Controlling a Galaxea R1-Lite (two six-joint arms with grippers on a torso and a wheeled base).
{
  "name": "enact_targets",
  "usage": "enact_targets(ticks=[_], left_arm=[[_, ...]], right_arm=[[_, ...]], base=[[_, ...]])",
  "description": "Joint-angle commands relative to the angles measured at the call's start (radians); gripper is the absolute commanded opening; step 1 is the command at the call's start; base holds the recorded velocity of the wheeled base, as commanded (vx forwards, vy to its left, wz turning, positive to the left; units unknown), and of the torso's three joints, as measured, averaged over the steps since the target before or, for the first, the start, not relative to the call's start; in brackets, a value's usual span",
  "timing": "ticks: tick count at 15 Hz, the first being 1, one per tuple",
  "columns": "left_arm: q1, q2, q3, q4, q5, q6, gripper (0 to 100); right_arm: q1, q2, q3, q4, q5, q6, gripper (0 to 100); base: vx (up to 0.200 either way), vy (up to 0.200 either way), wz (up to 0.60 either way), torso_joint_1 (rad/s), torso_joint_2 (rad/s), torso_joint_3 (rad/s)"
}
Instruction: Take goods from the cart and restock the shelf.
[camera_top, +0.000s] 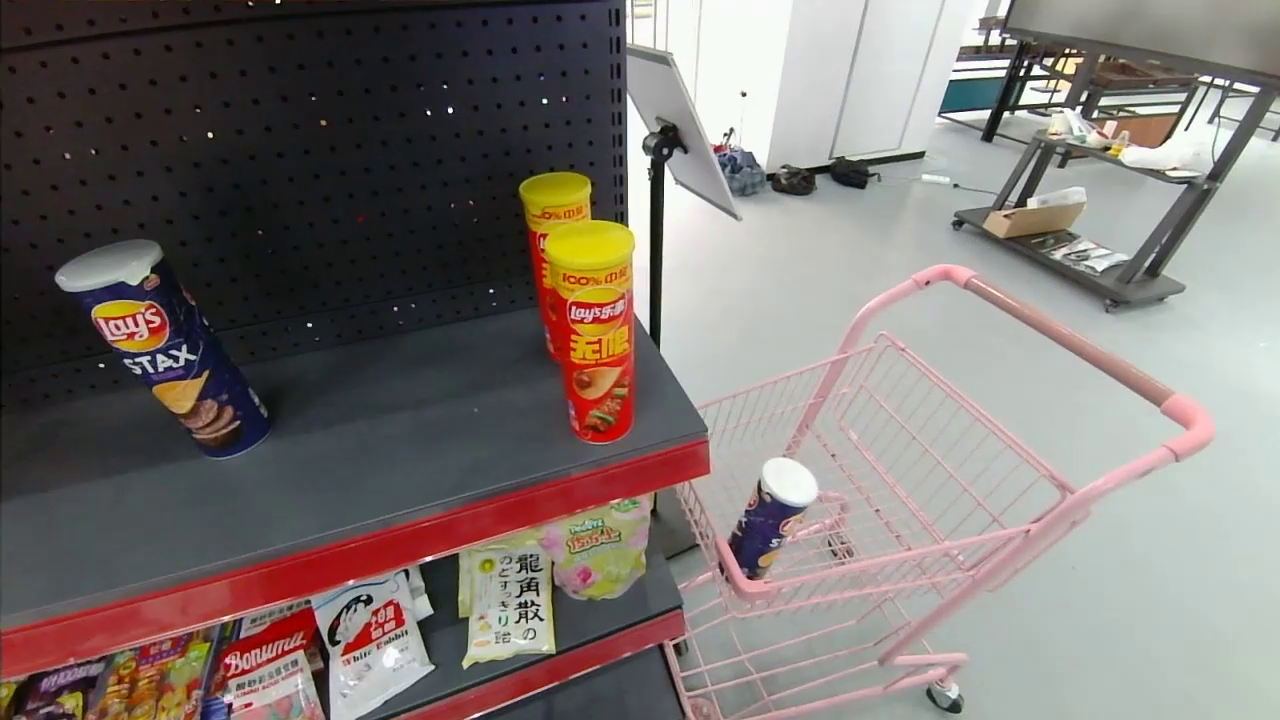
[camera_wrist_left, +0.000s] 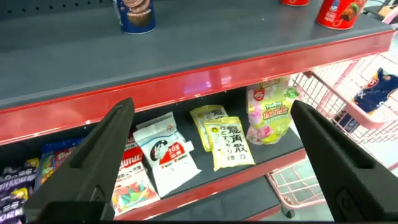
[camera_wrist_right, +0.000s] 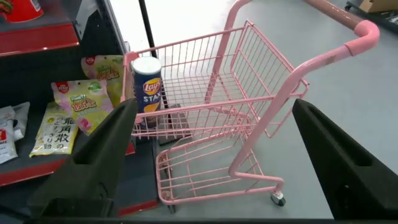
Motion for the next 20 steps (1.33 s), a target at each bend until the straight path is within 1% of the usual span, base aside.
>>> enact_targets(ticks=[1, 8, 20], left_arm=[[0.0, 0.001, 0.0, 0.0, 0.0, 0.003, 100], [0.0, 0.001, 0.0, 0.0, 0.0, 0.001, 100], [0.0, 0.001, 0.0, 0.0, 0.002, 0.0, 100]], right_arm=[[0.0, 0.001, 0.0, -0.001, 0.001, 0.0, 100], [0.0, 0.001, 0.0, -0.001, 0.001, 0.002, 100], [0.0, 0.001, 0.0, -0.001, 0.001, 0.003, 100]], base=[[0.2, 0.0, 0.0, -0.012, 0.0, 0.002], [0.0, 0.0, 0.0, -0.009, 0.01, 0.01], [0.0, 0.0, 0.0, -0.134, 0.36, 0.216]])
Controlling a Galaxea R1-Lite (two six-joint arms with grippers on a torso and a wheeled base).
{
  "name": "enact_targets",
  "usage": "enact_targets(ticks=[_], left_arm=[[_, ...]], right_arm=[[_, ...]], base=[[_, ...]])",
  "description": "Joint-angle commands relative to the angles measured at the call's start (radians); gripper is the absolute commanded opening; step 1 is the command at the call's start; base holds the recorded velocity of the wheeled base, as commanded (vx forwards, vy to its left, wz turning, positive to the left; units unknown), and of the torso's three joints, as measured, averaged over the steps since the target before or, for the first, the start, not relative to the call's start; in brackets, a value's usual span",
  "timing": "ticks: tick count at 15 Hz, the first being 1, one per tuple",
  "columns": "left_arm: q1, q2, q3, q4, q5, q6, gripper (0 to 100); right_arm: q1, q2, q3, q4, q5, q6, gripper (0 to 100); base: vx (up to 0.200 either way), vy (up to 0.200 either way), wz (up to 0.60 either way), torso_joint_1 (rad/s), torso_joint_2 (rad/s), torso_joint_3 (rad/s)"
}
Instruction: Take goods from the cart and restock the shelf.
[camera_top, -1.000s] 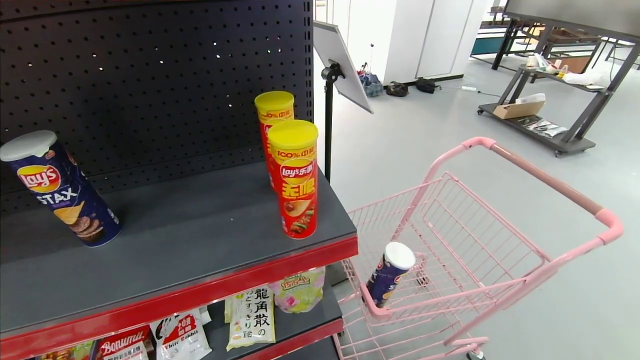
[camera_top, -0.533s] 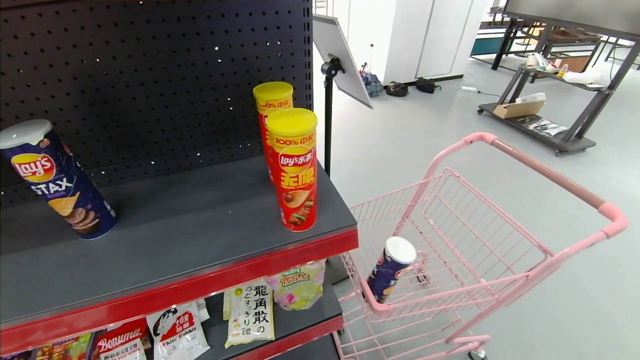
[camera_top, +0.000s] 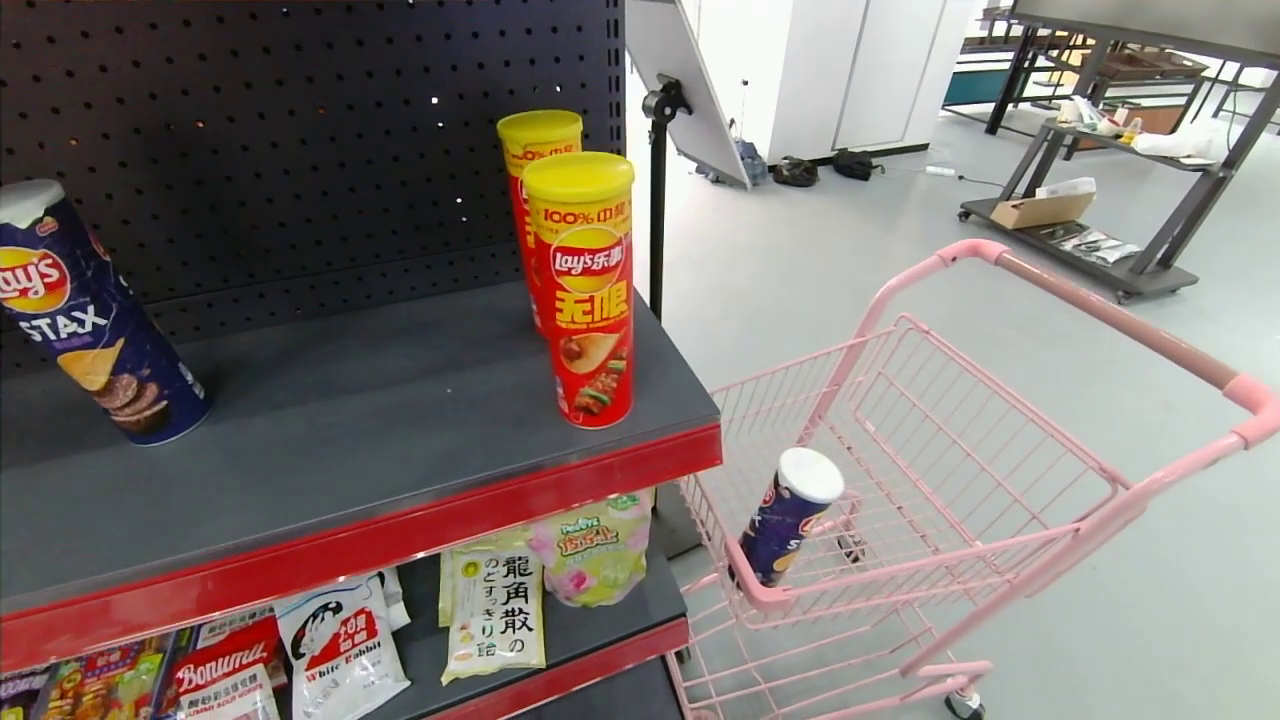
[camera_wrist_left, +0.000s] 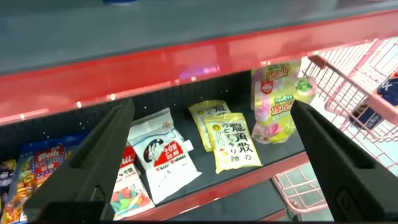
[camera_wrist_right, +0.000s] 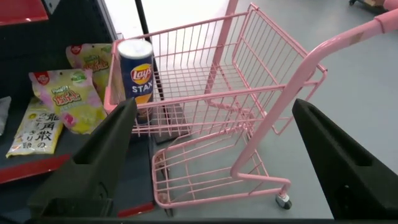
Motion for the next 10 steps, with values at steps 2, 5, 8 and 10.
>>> enact_targets(ticks=[2, 5, 8, 10], left_arm=[[0.0, 0.001, 0.0, 0.0, -0.001, 0.0, 100], [0.0, 0.001, 0.0, 0.0, 0.001, 0.0, 100], [0.0, 0.001, 0.0, 0.0, 0.001, 0.001, 100], [0.0, 0.001, 0.0, 0.0, -0.001, 0.0, 100]], right_arm=[[0.0, 0.001, 0.0, -0.001, 0.0, -0.001, 100], [0.0, 0.001, 0.0, -0.001, 0.0, -0.001, 100], [0.0, 0.001, 0.0, -0.001, 0.0, -0.003, 100], [0.0, 0.001, 0.0, -0.001, 0.0, -0.001, 100]], base=[[0.0, 0.0, 0.0, -0.176, 0.48, 0.308], [0.0, 0.0, 0.0, -0.186, 0.55, 0.359], [0.0, 0.0, 0.0, -0.17, 0.54, 0.375], [0.0, 0.0, 0.0, -0.141, 0.52, 0.376]])
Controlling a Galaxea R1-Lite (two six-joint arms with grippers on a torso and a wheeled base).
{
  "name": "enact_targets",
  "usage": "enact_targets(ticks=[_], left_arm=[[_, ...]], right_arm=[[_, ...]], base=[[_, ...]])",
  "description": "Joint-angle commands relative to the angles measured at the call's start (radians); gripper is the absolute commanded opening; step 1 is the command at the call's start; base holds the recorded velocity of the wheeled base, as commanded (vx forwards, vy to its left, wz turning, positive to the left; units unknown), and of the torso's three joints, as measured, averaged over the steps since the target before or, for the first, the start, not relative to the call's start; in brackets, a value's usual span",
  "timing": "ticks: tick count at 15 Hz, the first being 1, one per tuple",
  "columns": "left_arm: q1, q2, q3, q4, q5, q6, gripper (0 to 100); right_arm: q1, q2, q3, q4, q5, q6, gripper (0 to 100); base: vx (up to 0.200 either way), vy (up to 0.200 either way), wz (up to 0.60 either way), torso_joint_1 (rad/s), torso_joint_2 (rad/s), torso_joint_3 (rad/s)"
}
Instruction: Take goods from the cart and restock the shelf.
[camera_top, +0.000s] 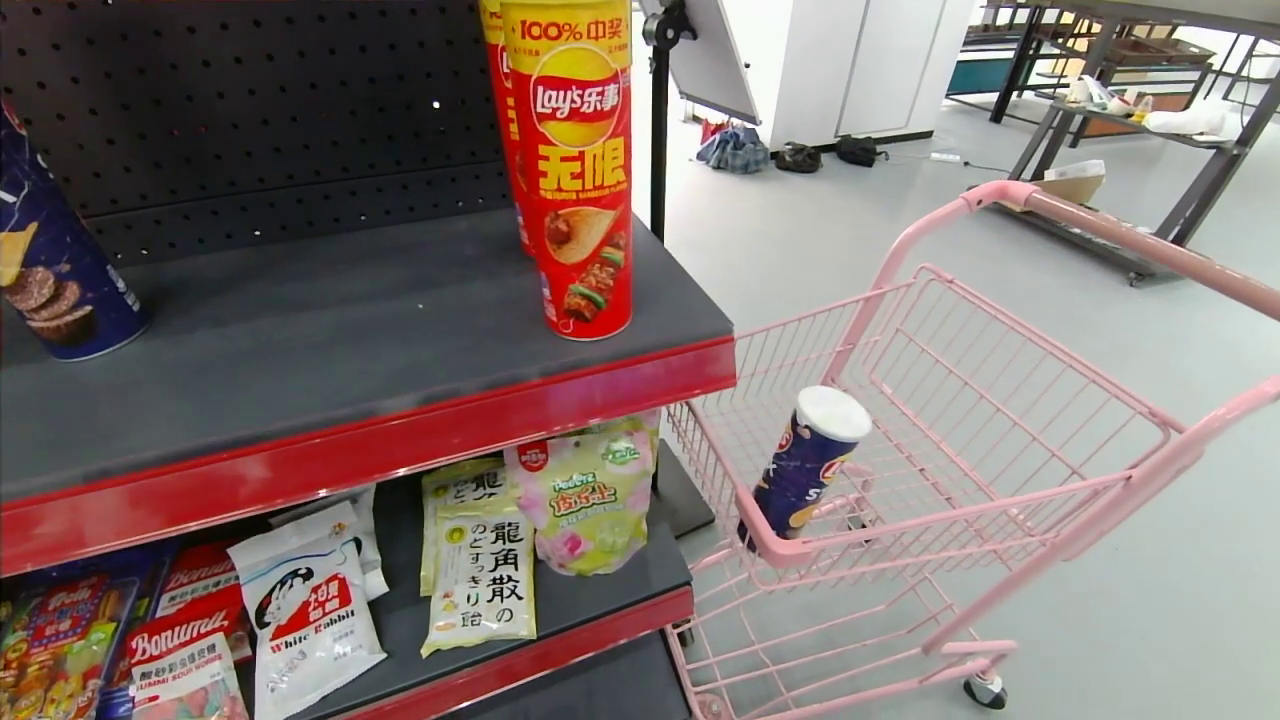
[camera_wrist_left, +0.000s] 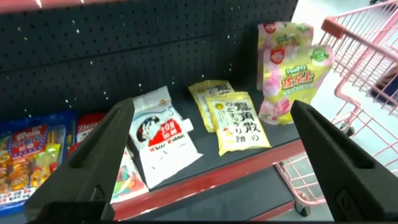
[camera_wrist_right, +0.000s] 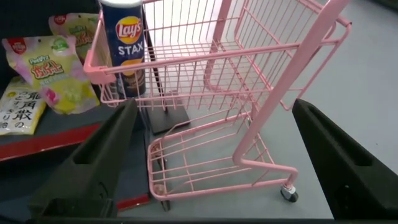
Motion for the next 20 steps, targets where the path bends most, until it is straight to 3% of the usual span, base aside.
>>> enact_targets(ticks=[1, 4, 5, 6, 7, 8, 10, 11, 12, 13, 20], left_arm=[[0.0, 0.001, 0.0, -0.002, 0.0, 0.0, 100], [0.0, 0.001, 0.0, -0.002, -0.001, -0.001, 100], [0.0, 0.001, 0.0, -0.002, -0.001, 0.0, 100], [0.0, 0.001, 0.0, -0.002, -0.001, 0.0, 100], [0.0, 0.001, 0.0, -0.002, -0.001, 0.0, 100], [0.0, 0.001, 0.0, -0.002, -0.001, 0.0, 100], [0.0, 0.001, 0.0, -0.002, 0.0, -0.001, 100], [0.0, 0.001, 0.0, -0.002, 0.0, -0.001, 100], [0.0, 0.001, 0.0, -0.002, 0.0, -0.001, 100], [0.0, 0.001, 0.0, -0.002, -0.001, 0.0, 100], [0.0, 0.001, 0.0, -0.002, 0.0, 0.0, 100]], right_arm=[[0.005, 0.014, 0.0, -0.002, 0.002, -0.003, 100], [-0.032, 0.061, 0.0, -0.003, -0.003, -0.007, 100], [-0.035, 0.341, -0.342, 0.003, 0.005, 0.096, 100], [-0.035, 0.516, -0.543, 0.012, 0.013, 0.226, 100], [-0.01, 0.654, -0.67, 0.012, 0.053, 0.232, 100], [0.045, 0.729, -0.67, -0.003, 0.128, 0.168, 100], [0.141, 0.857, -0.541, -0.072, 0.161, 0.12, 100], [0.16, 0.964, -0.465, -0.223, 0.169, 0.129, 100], [0.16, 0.964, -0.465, -0.223, 0.169, 0.129, 100], [0.184, 1.197, -0.394, -0.47, 0.238, 0.129, 100], [0.19, 1.711, -0.391, -0.862, 0.287, 0.122, 100]], base=[[0.0, 0.0, 0.0, -0.08, 0.32, 0.232], [0.0, 0.0, 0.0, -0.03, 0.11, 0.089], [0.0, 0.0, 0.0, 0.0, 0.0, 0.0], [0.0, 0.0, 0.0, 0.0, 0.0, 0.0], [0.0, 0.0, 0.0, 0.0, 0.0, 0.0], [0.0, 0.0, 0.0, 0.0, 0.0, 0.0], [0.0, 0.0, 0.0, 0.0, 0.0, 0.0], [0.0, 0.0, 0.0, 0.0, 0.0, 0.0], [0.0, 0.0, 0.0, 0.0, 0.0, 0.0], [0.0, 0.0, 0.0, 0.0, 0.0, 0.0], [0.0, 0.0, 0.0, 0.0, 0.0, 0.0]])
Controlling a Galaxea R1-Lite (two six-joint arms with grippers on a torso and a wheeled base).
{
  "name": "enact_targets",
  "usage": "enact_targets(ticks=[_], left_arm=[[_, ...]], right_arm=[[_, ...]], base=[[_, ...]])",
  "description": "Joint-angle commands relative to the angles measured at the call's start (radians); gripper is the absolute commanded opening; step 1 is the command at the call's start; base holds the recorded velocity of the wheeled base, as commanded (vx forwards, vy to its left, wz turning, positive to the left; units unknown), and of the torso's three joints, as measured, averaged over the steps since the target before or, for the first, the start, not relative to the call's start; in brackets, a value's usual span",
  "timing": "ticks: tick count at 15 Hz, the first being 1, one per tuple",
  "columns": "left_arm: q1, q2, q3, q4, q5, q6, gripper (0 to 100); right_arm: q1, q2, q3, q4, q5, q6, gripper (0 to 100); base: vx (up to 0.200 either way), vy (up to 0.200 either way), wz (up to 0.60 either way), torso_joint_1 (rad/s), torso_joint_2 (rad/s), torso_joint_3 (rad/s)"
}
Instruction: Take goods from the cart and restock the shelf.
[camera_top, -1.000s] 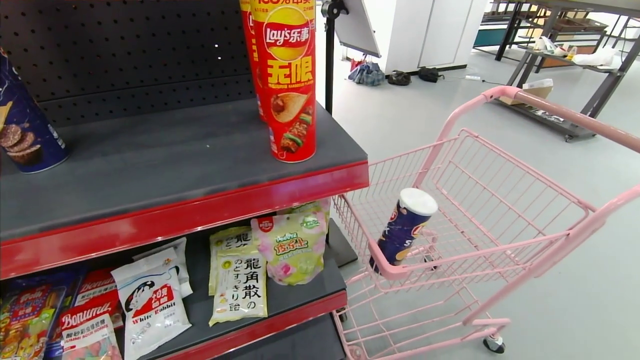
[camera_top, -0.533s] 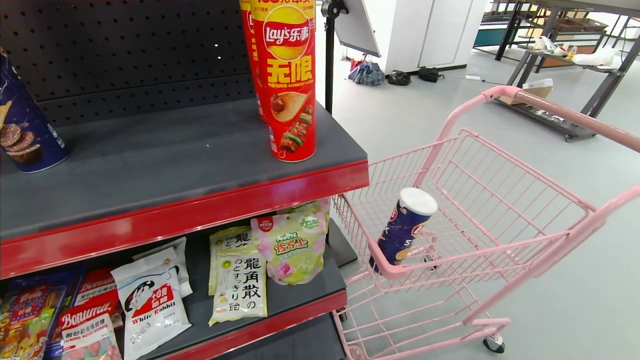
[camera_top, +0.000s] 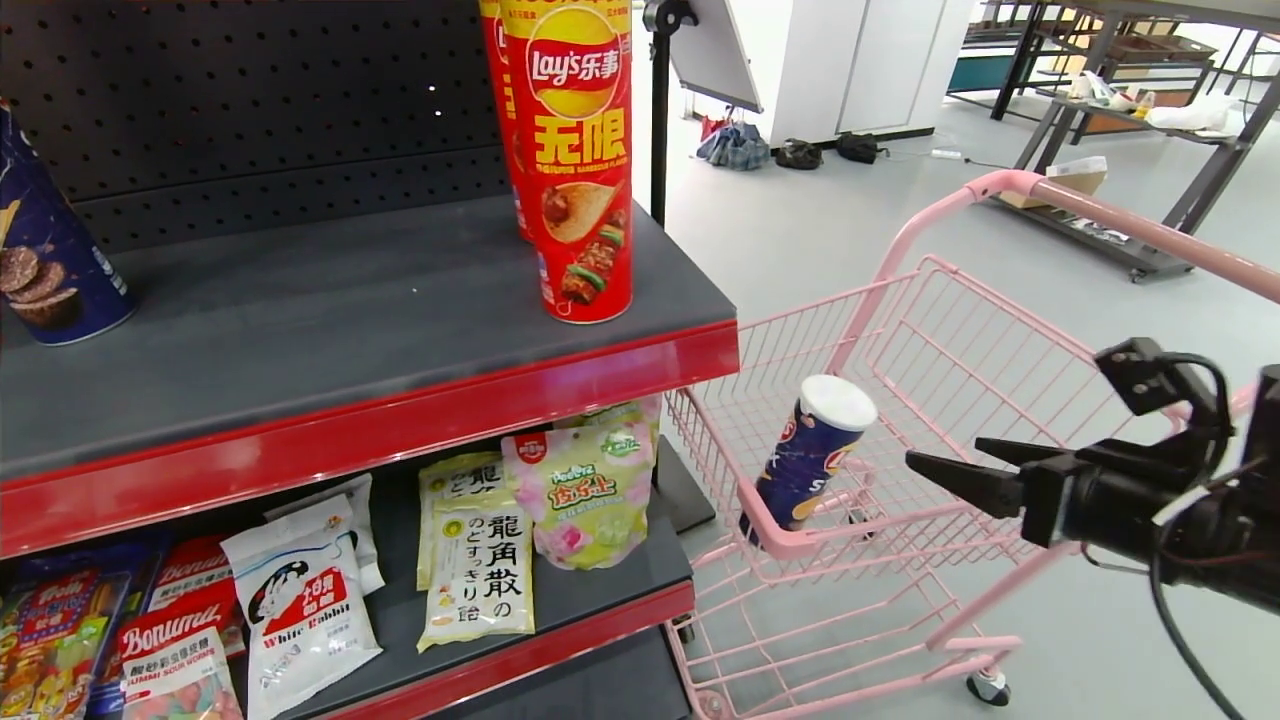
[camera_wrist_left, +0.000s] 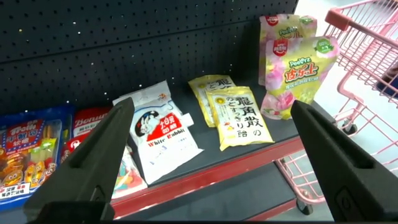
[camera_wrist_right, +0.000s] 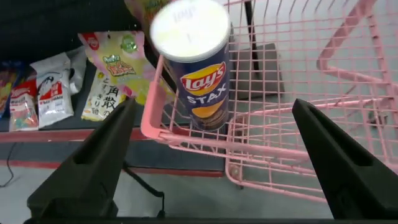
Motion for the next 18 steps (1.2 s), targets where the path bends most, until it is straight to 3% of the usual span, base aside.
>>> enact_targets(ticks=[1, 3, 18], left_arm=[[0.0, 0.001, 0.0, 0.0, 0.0, 0.0, 100], [0.0, 0.001, 0.0, 0.0, 0.0, 0.0, 100], [0.0, 0.001, 0.0, 0.0, 0.0, 0.001, 100]], right_arm=[[0.01, 0.265, 0.001, -0.15, 0.034, -0.005, 100], [0.021, 0.319, -0.008, -0.206, 0.054, -0.017, 100], [0.076, 0.469, -0.221, -0.208, 0.117, -0.019, 100]], base=[[0.0, 0.0, 0.0, 0.0, 0.0, 0.0], [0.0, 0.0, 0.0, 0.0, 0.0, 0.0], [0.0, 0.0, 0.0, 0.0, 0.0, 0.0]])
